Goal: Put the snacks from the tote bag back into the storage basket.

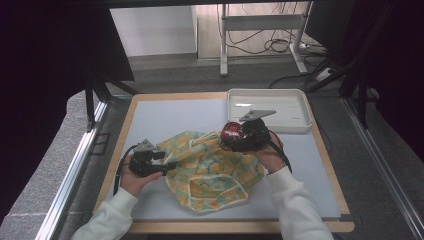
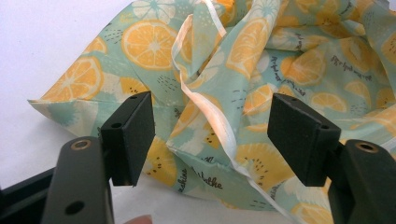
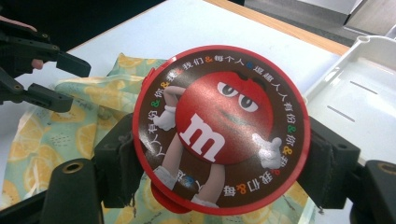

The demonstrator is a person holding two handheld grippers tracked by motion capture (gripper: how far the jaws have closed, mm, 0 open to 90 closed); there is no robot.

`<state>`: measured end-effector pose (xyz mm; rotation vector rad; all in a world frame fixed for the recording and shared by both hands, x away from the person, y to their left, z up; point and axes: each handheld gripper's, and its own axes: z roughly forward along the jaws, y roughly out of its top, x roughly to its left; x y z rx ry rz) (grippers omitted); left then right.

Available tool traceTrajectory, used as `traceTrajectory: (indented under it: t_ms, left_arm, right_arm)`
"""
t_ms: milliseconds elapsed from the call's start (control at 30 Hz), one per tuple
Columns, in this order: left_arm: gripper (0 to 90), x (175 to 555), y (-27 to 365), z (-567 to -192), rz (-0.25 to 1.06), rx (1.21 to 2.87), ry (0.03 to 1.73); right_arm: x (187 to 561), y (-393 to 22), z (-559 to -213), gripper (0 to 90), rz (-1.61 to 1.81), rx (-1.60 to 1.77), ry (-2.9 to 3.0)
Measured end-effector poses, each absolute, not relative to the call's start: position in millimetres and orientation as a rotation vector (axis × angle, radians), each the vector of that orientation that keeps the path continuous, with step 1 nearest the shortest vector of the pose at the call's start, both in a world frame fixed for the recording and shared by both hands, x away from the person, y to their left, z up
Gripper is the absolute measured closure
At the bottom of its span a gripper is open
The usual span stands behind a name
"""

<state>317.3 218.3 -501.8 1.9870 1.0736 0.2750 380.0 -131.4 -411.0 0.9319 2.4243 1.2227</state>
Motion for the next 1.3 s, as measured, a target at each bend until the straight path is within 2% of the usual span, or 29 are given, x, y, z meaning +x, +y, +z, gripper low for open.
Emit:
traceTrajectory:
  t_ms: [1300]
  left_arm:
    - [32.6, 317.5, 219.0, -500.8, 0.263, 1.985, 1.065]
  right_arm:
    - [441.1, -145.1, -404.9, 25.4, 1.143, 1.11, 2.34]
